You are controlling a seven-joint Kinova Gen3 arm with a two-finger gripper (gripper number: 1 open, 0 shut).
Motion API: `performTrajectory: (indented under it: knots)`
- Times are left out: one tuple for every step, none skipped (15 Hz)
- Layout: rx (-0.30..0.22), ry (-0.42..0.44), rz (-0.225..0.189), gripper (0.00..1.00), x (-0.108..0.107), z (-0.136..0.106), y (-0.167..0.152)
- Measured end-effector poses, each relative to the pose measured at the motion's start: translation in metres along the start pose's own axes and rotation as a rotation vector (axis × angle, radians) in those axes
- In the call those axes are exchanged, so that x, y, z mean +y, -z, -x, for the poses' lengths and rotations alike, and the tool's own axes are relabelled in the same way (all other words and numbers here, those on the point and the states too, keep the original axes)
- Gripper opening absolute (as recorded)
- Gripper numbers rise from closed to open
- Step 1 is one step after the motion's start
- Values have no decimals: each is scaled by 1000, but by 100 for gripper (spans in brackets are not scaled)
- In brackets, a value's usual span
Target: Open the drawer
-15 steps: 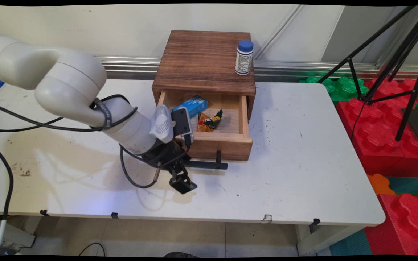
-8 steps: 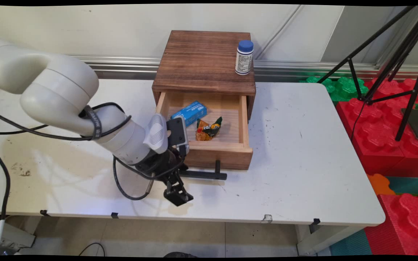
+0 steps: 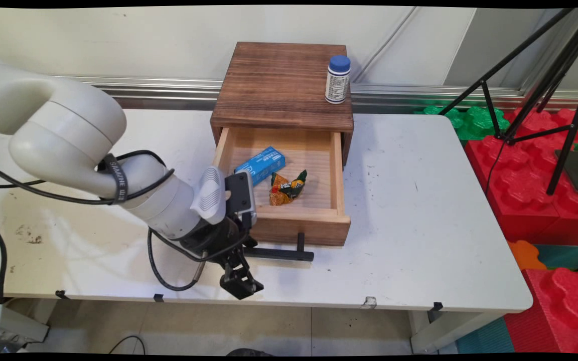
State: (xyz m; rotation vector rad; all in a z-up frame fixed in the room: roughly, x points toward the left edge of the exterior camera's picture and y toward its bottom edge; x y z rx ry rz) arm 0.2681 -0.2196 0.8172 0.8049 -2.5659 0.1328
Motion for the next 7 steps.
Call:
performTrajectory:
  knots:
    - [0,1,5,100,3,1,2]
    - [-1,0,8,100,6,1,3]
    - [-1,0,10,100,7,1,4]
    - [0,0,10,100,8,2,5]
    - [0,0,12,100,10,2,6]
    - [0,0,12,100,11,2,6]
    - [0,0,12,100,11,3,7]
